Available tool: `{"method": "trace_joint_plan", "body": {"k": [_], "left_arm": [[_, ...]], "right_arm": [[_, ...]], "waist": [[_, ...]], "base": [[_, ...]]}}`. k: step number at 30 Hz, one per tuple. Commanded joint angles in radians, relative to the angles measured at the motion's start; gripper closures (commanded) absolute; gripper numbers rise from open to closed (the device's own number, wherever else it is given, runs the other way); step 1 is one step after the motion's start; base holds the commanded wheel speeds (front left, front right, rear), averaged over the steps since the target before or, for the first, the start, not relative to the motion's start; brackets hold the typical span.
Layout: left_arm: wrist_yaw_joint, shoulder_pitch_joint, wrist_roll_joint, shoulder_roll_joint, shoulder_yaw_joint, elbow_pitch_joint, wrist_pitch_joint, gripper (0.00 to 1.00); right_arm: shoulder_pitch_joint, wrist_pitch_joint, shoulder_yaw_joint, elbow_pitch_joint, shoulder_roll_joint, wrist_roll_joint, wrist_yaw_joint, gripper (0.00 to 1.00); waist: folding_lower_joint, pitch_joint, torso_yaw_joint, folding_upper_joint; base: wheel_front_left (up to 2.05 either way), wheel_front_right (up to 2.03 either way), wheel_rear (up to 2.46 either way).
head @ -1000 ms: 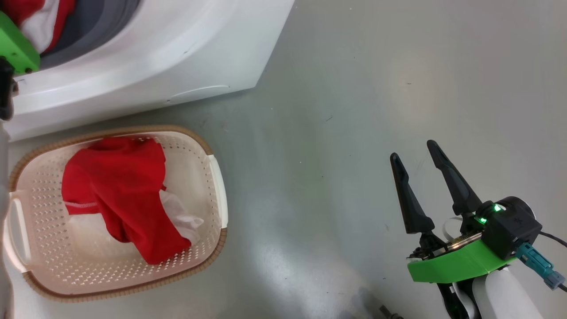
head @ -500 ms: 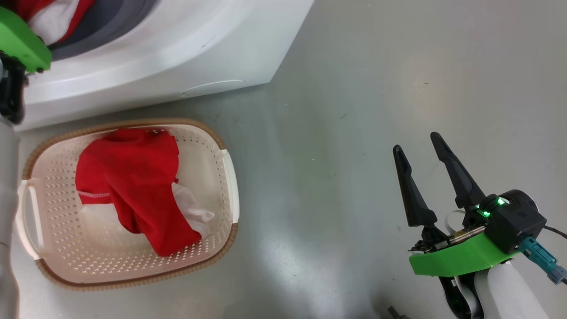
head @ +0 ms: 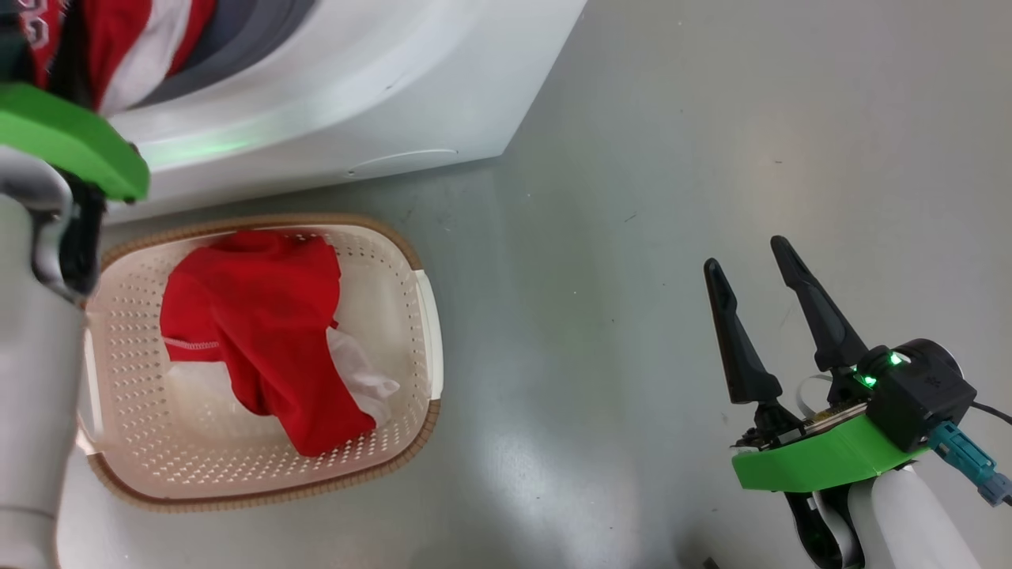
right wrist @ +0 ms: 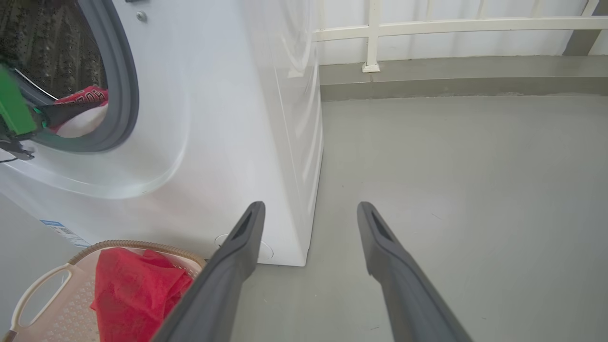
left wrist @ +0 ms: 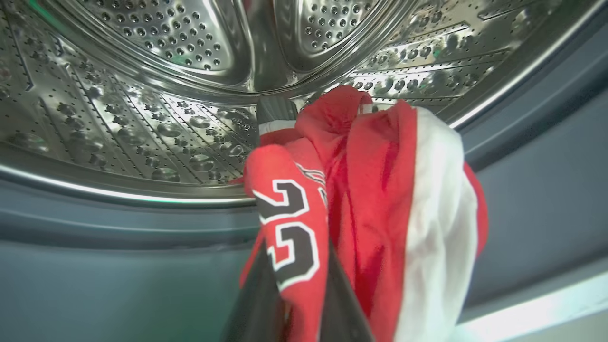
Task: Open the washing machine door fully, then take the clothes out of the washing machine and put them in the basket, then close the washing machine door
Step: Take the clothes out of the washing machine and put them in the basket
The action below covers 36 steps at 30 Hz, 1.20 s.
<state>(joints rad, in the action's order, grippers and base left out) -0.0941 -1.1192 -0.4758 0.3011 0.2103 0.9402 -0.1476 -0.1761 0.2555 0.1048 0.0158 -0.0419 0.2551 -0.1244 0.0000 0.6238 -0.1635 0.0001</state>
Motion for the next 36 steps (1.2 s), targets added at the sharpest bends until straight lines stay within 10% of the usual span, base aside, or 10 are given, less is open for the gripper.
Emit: {"method": "trace_joint_plan", "body": {"k": [1, 19, 36], "left_arm": [[0.016, 0.048, -0.011, 0.054, -0.016, -0.069, -0.006, 1.0], [0.235, 0.546, -0.026, 0.089, -0.041, -0.776, 0.14, 1.0], [0.323, 0.837, -0.05, 0.053, -0.004, -1.012, 0.205, 1.0]], "right_arm": [[-0.002, 0.006, 0.018, -0.019, -0.008, 0.003, -0.006, 0.0], [0.004, 0.006, 0.013, -0.009, -0.008, 0.001, -0.006, 0.0], [0.055, 0.006, -0.009, -0.012, -0.008, -0.005, -0.006, 0.0]], "waist": [[0.0, -0.006, 0.004, -0.0001], [0.0, -0.091, 0.03, -0.0001], [0.0, -0.217, 0.061, -0.0001]], "base": [[0.0, 0.0, 0.0], [0.0, 0.0, 0.0], [0.0, 0.0, 0.0]]}}
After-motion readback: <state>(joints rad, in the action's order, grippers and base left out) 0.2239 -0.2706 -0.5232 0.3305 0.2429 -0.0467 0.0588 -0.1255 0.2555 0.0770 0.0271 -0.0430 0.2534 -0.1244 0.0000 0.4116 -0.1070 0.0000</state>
